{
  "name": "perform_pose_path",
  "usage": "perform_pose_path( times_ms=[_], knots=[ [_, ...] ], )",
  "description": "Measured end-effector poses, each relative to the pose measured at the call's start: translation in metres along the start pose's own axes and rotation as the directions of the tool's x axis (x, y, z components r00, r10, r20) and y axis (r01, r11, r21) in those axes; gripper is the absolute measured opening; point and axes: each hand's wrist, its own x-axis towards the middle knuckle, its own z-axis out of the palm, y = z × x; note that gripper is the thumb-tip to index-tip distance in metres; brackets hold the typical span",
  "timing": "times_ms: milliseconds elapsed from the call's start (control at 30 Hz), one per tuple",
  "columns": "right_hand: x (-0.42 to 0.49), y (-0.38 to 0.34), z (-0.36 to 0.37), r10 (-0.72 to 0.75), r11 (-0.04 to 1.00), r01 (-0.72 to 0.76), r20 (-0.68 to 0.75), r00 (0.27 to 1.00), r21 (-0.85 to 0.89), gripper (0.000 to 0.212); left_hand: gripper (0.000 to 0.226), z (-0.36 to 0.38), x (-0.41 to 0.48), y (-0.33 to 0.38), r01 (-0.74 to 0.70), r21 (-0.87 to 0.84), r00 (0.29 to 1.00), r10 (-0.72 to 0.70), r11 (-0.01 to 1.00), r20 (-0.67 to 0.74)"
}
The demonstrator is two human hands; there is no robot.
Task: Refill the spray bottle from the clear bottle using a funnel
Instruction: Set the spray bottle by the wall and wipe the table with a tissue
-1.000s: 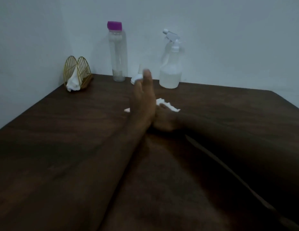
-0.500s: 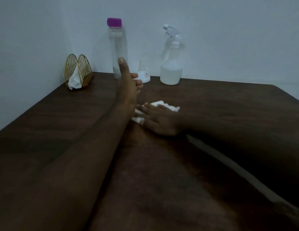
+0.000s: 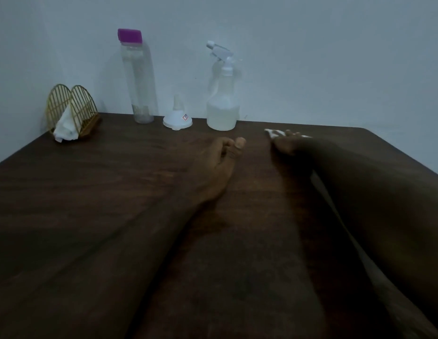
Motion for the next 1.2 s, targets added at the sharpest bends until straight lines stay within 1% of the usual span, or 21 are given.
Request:
perform_pose_path(
  times_ms=[100, 167, 200, 267, 333, 400, 467, 500, 533, 567, 633, 700, 800, 900, 967, 1000, 1033, 1100, 1133, 1167, 1200],
  knots=[
    [-0.005, 0.013, 0.003, 0.136, 0.989, -0.134, -0.019, 0.991, 0.063, 0.055, 0.062, -0.001, 0.007, -0.005, 0.047, -0.008, 0.999, -0.047, 0.999, 0.027],
    [-0.003, 0.004, 0.007, 0.138, 0.988, -0.137, -0.013, 0.99, 0.072, 0.059, 0.062, -0.001, 0.01, -0.007, 0.052, 0.019, 0.997, -0.053, 0.998, 0.049],
    [-0.003, -0.005, 0.011, 0.091, 0.994, -0.091, 0.003, 0.996, 0.052, 0.065, 0.059, 0.0, 0.009, -0.006, 0.029, 0.034, 0.998, -0.03, 0.999, 0.05],
    [-0.015, -0.035, 0.018, -0.097, 0.995, 0.097, 0.025, 0.995, 0.01, 0.073, 0.055, 0.001, 0.007, -0.007, -0.028, 0.052, 0.999, 0.026, 0.998, 0.039],
    [-0.047, -0.064, 0.019, -0.314, 0.949, 0.315, 0.064, 0.947, -0.008, 0.068, 0.055, 0.0, 0.005, -0.008, -0.089, 0.098, 0.996, 0.086, 0.991, 0.032],
    [-0.072, -0.071, 0.019, -0.405, 0.914, 0.402, 0.069, 0.912, 0.054, 0.054, 0.063, 0.0, 0.001, -0.005, -0.114, 0.159, 0.993, 0.111, 0.981, 0.027],
    [-0.084, -0.058, 0.017, -0.44, 0.894, 0.436, 0.019, 0.898, 0.106, 0.052, 0.067, 0.001, -0.004, -0.004, -0.18, 0.193, 0.983, 0.182, 0.964, 0.009],
    [-0.089, -0.044, 0.015, -0.415, 0.899, 0.415, -0.026, 0.909, 0.144, 0.053, 0.068, 0.002, -0.006, -0.002, -0.222, 0.228, 0.975, 0.221, 0.948, 0.03],
    [-0.09, -0.027, 0.016, -0.363, 0.913, 0.369, -0.065, 0.929, 0.176, 0.054, 0.073, 0.005, -0.007, 0.002, -0.239, 0.275, 0.971, 0.225, 0.931, 0.084],
    [-0.092, -0.008, 0.016, -0.311, 0.928, 0.323, -0.091, 0.946, 0.187, 0.055, 0.079, 0.009, -0.006, 0.006, -0.23, 0.335, 0.969, 0.184, 0.914, 0.166],
    [-0.104, 0.031, 0.019, -0.216, 0.962, 0.225, -0.073, 0.974, 0.154, 0.057, 0.085, 0.024, 0.002, 0.016, -0.191, 0.443, 0.945, 0.041, 0.876, 0.325],
    [-0.118, 0.068, 0.024, -0.161, 0.978, 0.164, -0.039, 0.986, 0.129, 0.06, 0.088, 0.047, 0.016, 0.024, -0.162, 0.526, 0.908, -0.083, 0.835, 0.411],
    [-0.133, 0.102, 0.03, -0.149, 0.97, 0.149, -0.016, 0.989, 0.19, 0.061, 0.098, 0.077, 0.045, 0.025, -0.145, 0.653, 0.878, -0.208, 0.743, 0.431],
    [-0.139, 0.11, 0.038, -0.207, 0.954, 0.212, -0.045, 0.977, 0.21, 0.062, 0.095, 0.087, 0.08, 0.016, -0.052, 0.695, 0.891, -0.281, 0.717, 0.357],
    [-0.139, 0.109, 0.042, -0.246, 0.943, 0.26, -0.09, 0.965, 0.21, 0.062, 0.091, 0.095, 0.095, 0.016, -0.031, 0.708, 0.897, -0.293, 0.705, 0.331],
    [-0.14, 0.109, 0.043, -0.259, 0.933, 0.279, -0.115, 0.959, 0.226, 0.062, 0.09, 0.103, 0.096, 0.022, -0.059, 0.707, 0.889, -0.285, 0.705, 0.359],
    [-0.141, 0.11, 0.042, -0.261, 0.92, 0.289, -0.138, 0.956, 0.265, 0.061, 0.087, 0.113, 0.096, 0.028, -0.125, 0.692, 0.869, -0.258, 0.711, 0.422],
    [-0.144, 0.113, 0.038, -0.248, 0.873, 0.298, -0.174, 0.953, 0.385, 0.058, 0.078, 0.129, 0.085, 0.043, -0.266, 0.626, 0.799, -0.196, 0.733, 0.569],
    [-0.145, 0.114, 0.035, -0.239, 0.84, 0.297, -0.181, 0.954, 0.455, 0.057, 0.073, 0.132, 0.082, 0.049, -0.305, 0.595, 0.771, -0.174, 0.743, 0.613],
    [-0.146, 0.115, 0.034, -0.224, 0.815, 0.285, -0.179, 0.958, 0.504, 0.057, 0.069, 0.131, 0.084, 0.05, -0.326, 0.562, 0.768, -0.133, 0.76, 0.626],
    [-0.145, 0.116, 0.033, -0.208, 0.802, 0.271, -0.177, 0.962, 0.532, 0.058, 0.067, 0.129, 0.085, 0.05, -0.338, 0.546, 0.787, -0.087, 0.766, 0.61]
  ],
)
